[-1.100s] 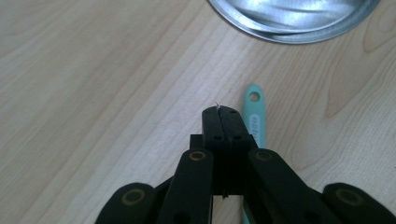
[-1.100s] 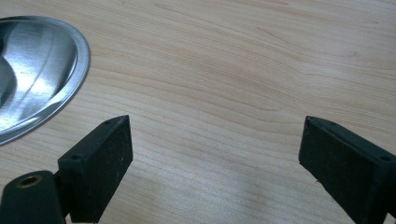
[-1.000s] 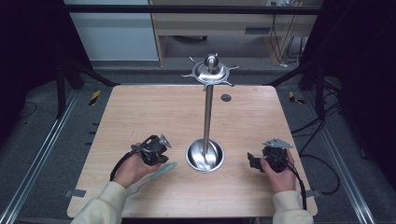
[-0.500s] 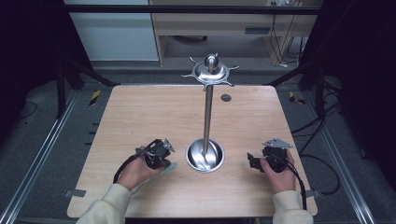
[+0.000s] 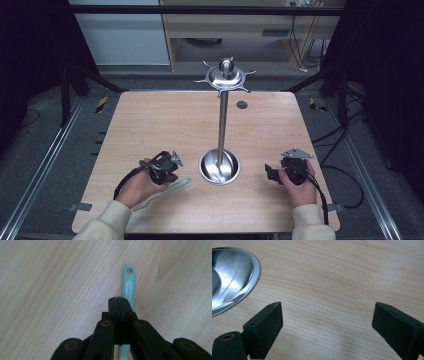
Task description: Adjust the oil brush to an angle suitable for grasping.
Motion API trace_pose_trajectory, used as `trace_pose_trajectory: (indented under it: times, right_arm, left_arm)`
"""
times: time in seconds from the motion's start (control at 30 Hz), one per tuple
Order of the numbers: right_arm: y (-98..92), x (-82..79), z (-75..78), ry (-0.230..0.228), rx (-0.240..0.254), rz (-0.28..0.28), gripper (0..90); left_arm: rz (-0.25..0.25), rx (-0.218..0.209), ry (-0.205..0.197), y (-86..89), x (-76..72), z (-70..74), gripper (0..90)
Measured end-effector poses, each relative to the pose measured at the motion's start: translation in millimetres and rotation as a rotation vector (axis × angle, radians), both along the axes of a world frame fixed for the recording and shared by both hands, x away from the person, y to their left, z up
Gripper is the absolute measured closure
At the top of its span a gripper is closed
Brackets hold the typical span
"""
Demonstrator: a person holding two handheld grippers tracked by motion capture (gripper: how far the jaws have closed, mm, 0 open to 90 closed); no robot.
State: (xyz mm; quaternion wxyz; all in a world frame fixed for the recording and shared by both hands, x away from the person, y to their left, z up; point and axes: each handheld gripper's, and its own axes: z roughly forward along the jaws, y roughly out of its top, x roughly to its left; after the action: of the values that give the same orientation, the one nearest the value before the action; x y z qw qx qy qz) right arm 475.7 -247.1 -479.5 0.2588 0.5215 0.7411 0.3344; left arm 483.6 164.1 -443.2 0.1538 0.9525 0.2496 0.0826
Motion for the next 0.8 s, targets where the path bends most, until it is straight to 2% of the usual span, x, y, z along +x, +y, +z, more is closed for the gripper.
trace_pose_trajectory:
  times: [0.17, 0.33, 0.53, 0.8]
  right_arm:
    - [0.1, -0.4, 0.1, -0.001, -0.003, 0.0, 10.5]
    - [0.2, -0.5, -0.2, 0.005, 0.0, -0.007, 10.5]
    - [-0.1, -0.4, -0.4, 0.004, 0.002, -0.008, 10.5]
    - [-0.2, -0.5, -0.3, 0.003, 0.0, -0.006, 10.4]
  left_arm:
    - [0.008, 0.031, 0.031, 10.9, -9.7, 6.2, 89.7]
    - [0.014, 0.051, 0.055, 17.2, -14.8, 7.1, 83.6]
    - [-0.001, 0.073, 0.093, 19.3, -20.0, 4.7, 76.9]
    - [-0.001, 0.106, 0.106, 21.2, -21.7, -2.4, 73.4]
